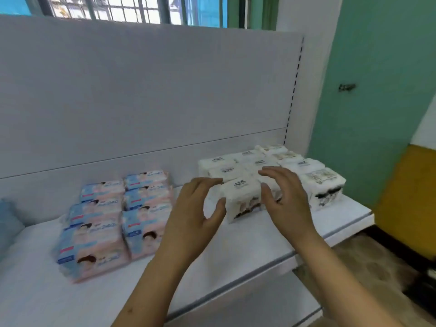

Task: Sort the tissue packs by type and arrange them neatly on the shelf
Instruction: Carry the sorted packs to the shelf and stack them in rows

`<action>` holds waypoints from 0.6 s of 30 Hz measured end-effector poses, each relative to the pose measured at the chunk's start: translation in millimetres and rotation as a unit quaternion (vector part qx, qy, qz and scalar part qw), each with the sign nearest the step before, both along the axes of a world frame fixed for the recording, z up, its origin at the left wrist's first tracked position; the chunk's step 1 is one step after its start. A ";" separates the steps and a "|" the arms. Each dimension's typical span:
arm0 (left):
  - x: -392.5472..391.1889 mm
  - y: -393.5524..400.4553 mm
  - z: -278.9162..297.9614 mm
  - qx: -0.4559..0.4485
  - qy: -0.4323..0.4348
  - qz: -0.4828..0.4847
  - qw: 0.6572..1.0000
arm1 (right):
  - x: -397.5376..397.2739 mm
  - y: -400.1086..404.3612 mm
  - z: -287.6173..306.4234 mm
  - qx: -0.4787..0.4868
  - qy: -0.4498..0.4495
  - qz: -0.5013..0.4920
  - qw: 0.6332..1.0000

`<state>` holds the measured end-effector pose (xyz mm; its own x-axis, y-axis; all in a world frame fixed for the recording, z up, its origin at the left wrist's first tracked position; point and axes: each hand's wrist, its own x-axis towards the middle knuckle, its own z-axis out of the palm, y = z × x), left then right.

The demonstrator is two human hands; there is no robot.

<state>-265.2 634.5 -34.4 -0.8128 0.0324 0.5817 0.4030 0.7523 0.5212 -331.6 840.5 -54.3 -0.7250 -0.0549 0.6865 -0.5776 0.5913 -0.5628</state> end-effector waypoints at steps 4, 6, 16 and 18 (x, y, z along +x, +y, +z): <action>-47.2 82.8 -5.2 -0.015 -0.007 -0.017 1.000 | -34.0 96.2 0.2 -0.005 0.027 -0.100 0.995; -66.4 118.7 -4.5 -0.019 -0.011 -0.017 1.000 | -50.8 138.6 -4.8 0.023 -0.037 -0.159 0.986; -107.8 215.9 -31.8 0.080 -0.096 -0.002 0.992 | -95.7 194.9 -60.3 -0.064 -0.234 0.032 0.970; -109.8 226.6 -43.2 0.099 -0.121 0.011 0.988 | -96.3 200.8 -60.6 -0.081 -0.238 0.051 0.967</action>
